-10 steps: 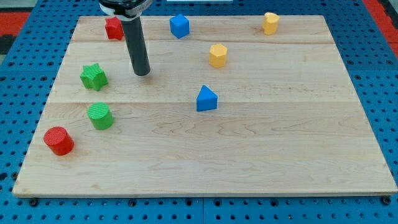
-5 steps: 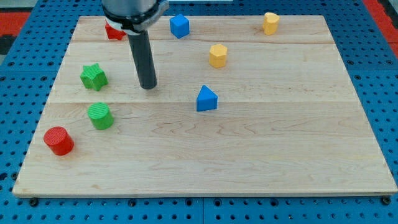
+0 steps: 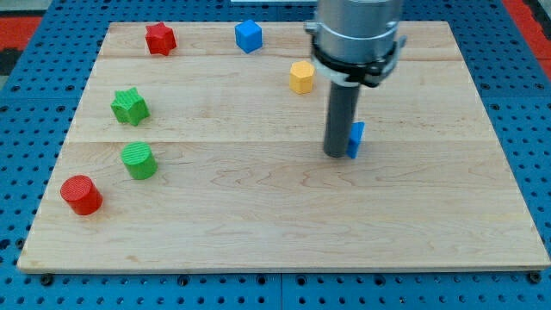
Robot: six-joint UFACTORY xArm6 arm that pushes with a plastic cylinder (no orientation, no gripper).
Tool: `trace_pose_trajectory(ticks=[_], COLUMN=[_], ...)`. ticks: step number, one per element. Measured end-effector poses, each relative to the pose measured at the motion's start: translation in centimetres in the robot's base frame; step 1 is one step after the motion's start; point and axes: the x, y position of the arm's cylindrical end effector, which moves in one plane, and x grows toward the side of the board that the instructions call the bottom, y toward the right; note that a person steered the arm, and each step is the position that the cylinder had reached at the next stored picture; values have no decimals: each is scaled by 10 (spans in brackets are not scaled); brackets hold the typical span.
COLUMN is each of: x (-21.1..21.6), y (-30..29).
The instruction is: Push the blue triangle right and up
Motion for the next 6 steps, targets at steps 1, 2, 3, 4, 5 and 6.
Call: trace_pose_trajectory(ticks=[1, 2, 3, 4, 5, 6], x=[0, -12, -16, -20, -24, -26], y=[40, 60, 41, 19, 54, 77])
